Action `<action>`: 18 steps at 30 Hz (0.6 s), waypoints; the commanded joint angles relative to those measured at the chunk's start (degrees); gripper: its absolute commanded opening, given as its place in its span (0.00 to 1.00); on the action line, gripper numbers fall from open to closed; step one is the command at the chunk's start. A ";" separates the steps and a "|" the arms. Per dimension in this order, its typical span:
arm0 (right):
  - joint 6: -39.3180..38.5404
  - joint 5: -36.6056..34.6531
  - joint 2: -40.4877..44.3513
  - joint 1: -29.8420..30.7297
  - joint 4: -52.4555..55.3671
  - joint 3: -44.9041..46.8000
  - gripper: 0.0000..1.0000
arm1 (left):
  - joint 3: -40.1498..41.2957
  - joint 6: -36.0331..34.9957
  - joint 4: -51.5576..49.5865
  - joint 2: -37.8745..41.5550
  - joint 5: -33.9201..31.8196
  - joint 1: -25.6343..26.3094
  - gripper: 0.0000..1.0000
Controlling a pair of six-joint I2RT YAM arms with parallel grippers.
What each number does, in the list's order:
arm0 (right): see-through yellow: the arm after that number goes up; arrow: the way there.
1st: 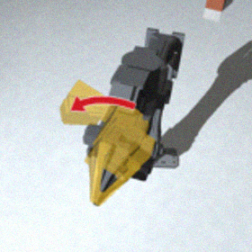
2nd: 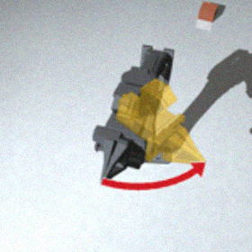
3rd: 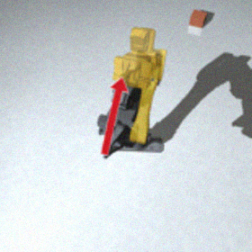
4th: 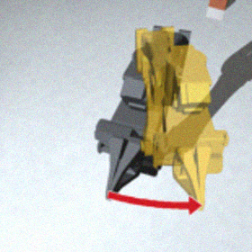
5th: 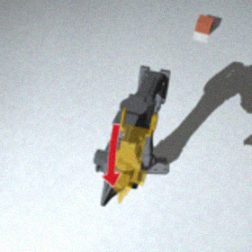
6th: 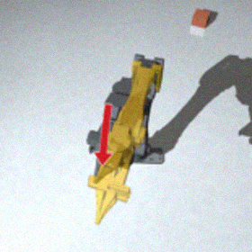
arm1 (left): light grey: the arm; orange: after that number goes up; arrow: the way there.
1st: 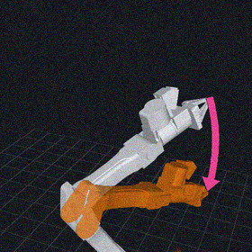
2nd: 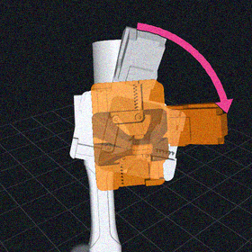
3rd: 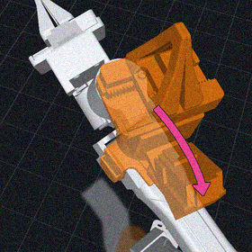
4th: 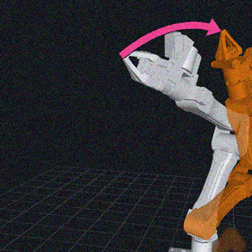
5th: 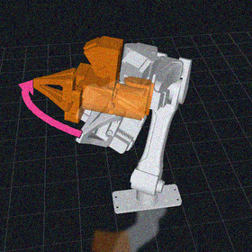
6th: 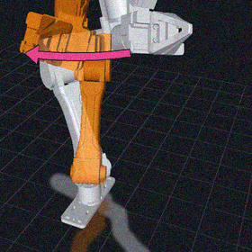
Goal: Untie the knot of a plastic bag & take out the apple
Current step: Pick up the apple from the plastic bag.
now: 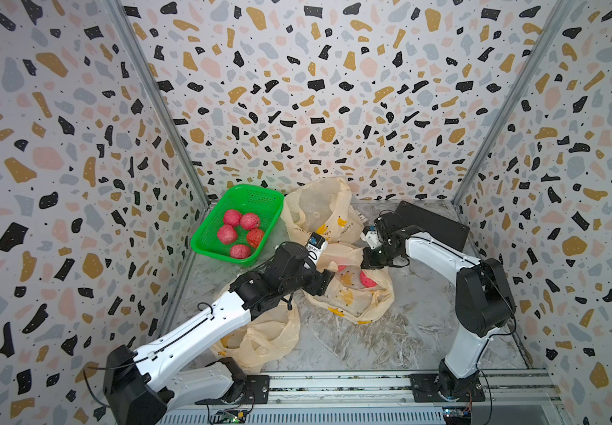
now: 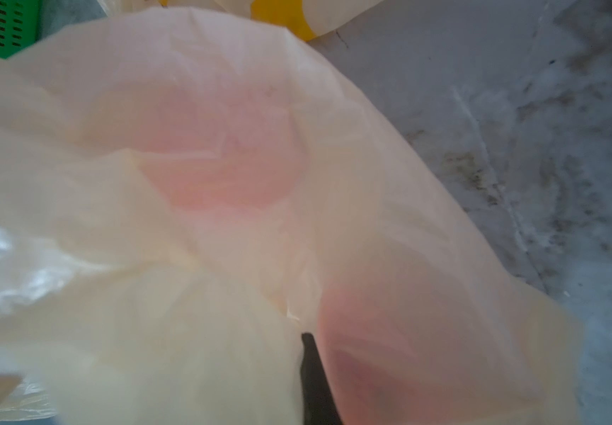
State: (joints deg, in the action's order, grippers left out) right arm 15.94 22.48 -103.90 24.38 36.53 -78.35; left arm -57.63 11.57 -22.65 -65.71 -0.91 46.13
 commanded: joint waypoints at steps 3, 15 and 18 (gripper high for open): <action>4.10 1.92 0.19 -0.56 1.78 -3.82 0.00 | 0.57 1.69 -1.60 -2.36 -1.69 2.60 0.70; 6.80 1.97 -1.26 -1.09 2.76 -6.47 0.00 | -4.65 -2.84 5.49 -13.40 4.25 5.14 0.49; 6.72 0.47 -1.28 -1.65 2.60 -5.91 0.00 | -2.81 -3.68 12.64 -12.63 7.58 6.29 0.53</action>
State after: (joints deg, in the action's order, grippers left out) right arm 22.11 24.60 -104.81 23.22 37.54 -83.53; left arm -59.75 9.80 -19.38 -79.75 2.66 51.24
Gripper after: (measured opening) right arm 0.045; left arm 0.523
